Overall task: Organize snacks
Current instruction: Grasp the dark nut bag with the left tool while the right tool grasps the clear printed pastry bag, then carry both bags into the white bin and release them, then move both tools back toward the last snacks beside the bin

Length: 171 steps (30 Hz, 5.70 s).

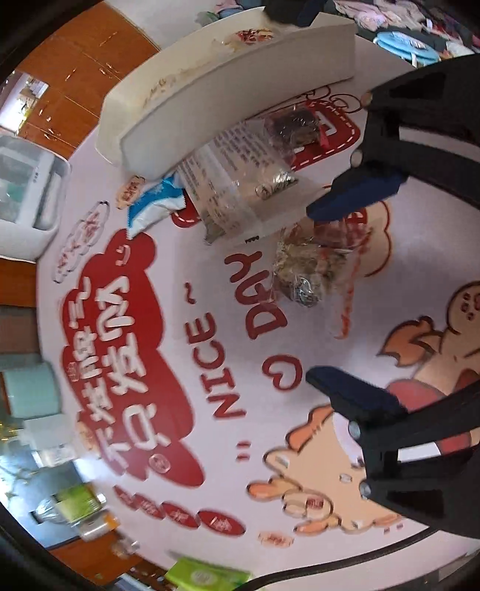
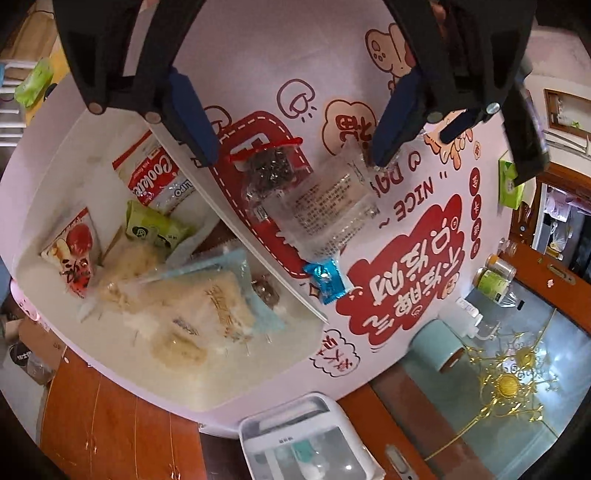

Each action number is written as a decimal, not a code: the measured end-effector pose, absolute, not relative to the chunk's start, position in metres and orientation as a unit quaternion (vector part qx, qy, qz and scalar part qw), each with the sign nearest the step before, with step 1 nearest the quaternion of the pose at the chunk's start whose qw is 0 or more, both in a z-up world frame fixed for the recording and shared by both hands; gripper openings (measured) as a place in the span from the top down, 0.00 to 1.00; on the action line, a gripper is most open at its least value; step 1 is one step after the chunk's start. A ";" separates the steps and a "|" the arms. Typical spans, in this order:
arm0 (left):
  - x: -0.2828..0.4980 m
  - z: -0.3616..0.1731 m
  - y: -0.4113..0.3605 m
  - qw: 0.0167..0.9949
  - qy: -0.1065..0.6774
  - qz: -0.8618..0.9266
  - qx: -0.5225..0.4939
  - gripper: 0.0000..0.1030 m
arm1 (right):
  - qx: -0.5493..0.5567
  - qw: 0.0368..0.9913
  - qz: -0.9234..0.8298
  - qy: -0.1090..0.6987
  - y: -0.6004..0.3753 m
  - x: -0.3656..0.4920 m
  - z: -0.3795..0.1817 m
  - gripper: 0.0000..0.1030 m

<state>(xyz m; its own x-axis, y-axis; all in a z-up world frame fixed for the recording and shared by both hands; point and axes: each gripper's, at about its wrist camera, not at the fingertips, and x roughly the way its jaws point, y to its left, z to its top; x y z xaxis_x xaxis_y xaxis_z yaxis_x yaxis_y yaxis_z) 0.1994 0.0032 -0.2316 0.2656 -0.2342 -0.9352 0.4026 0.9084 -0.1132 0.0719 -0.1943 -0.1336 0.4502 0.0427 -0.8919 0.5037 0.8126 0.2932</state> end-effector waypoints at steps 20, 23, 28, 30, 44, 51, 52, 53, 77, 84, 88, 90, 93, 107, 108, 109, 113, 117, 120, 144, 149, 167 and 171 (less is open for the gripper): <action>0.198 -0.252 0.010 0.786 0.587 -0.183 0.057 0.64 | 0.265 0.795 -0.114 0.534 -0.181 0.108 -0.154 0.17; 0.194 -0.248 0.031 0.790 0.588 -0.165 0.049 0.64 | 0.264 0.790 -0.112 0.541 -0.174 0.120 -0.162 0.17; 0.185 -0.239 0.063 0.794 0.589 -0.145 0.032 0.64 | 0.281 0.772 -0.133 0.555 -0.170 0.150 -0.186 0.17; 0.181 -0.235 0.074 0.797 0.588 -0.137 0.026 0.64 | 0.284 0.768 -0.150 0.555 -0.171 0.159 -0.195 0.16; 0.171 -0.218 0.116 0.805 0.583 -0.110 0.020 0.64 | 0.252 0.755 -0.206 0.569 -0.159 0.199 -0.225 0.16; 0.160 -0.208 0.114 0.810 0.574 -0.115 0.030 0.64 | 0.205 0.774 -0.154 0.579 -0.141 0.185 -0.218 0.29; 0.158 -0.207 0.113 0.811 0.572 -0.116 0.032 0.64 | 0.200 0.774 -0.146 0.582 -0.138 0.180 -0.217 0.30; 0.155 -0.203 0.112 0.812 0.570 -0.117 0.036 0.64 | 0.195 0.775 -0.136 0.586 -0.134 0.173 -0.215 0.31; 0.100 -0.078 -0.028 0.847 0.461 -0.246 0.098 0.63 | 0.158 0.873 -0.083 0.454 -0.191 0.004 -0.075 0.36; 0.107 -0.050 -0.131 0.854 0.438 -0.266 0.093 0.63 | 0.150 0.885 -0.129 0.421 -0.290 -0.002 -0.047 0.36; 0.119 -0.046 -0.186 0.859 0.430 -0.265 0.084 0.63 | 0.121 0.895 -0.142 0.405 -0.338 0.003 -0.036 0.36; 0.125 -0.049 -0.212 0.860 0.430 -0.263 0.083 0.63 | 0.104 0.898 -0.144 0.402 -0.356 0.007 -0.035 0.36; 0.131 -0.055 -0.248 0.860 0.430 -0.260 0.088 0.63 | 0.085 0.899 -0.141 0.406 -0.384 0.021 -0.039 0.35; 0.141 -0.081 -0.305 0.872 0.421 -0.200 0.147 0.01 | 0.046 0.883 -0.068 0.463 -0.416 0.054 -0.085 0.22; 0.140 -0.081 -0.305 0.873 0.418 -0.199 0.153 0.01 | 0.044 0.884 -0.063 0.461 -0.415 0.054 -0.086 0.18; 0.140 -0.081 -0.305 0.872 0.419 -0.197 0.158 0.01 | 0.044 0.886 -0.056 0.458 -0.414 0.054 -0.087 0.17; 0.137 -0.080 -0.303 0.875 0.419 -0.187 0.155 0.01 | 0.042 0.886 -0.040 0.459 -0.412 0.053 -0.090 0.16; 0.133 -0.075 -0.298 0.877 0.418 -0.186 0.148 0.01 | 0.050 0.887 -0.036 0.458 -0.412 0.052 -0.090 0.16; 0.128 -0.070 -0.295 0.877 0.418 -0.188 0.148 0.01 | 0.057 0.891 -0.039 0.449 -0.412 0.047 -0.087 0.16; 0.088 0.040 -0.179 0.887 0.324 -0.185 0.271 0.01 | 0.092 0.931 -0.038 0.351 -0.349 0.000 -0.046 0.17; 0.098 0.048 -0.140 0.868 0.294 -0.196 0.349 0.01 | 0.067 0.930 -0.052 0.358 -0.316 -0.004 -0.047 0.17; 0.268 -0.091 -0.081 0.707 0.361 -0.410 0.448 0.01 | 0.152 0.889 -0.195 0.386 -0.164 0.030 -0.111 0.17; 0.286 -0.147 -0.107 0.680 0.382 -0.444 0.441 0.01 | 0.159 0.881 -0.239 0.376 -0.149 0.044 -0.141 0.17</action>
<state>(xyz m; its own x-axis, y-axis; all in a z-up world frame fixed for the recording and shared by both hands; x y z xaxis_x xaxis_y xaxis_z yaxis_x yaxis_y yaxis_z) 0.2855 -0.1071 -0.1468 0.3140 -0.2661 -0.9114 0.9406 0.2179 0.2604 0.0439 -0.1492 -0.1406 0.6021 -0.3023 -0.7390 0.5414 0.8348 0.0997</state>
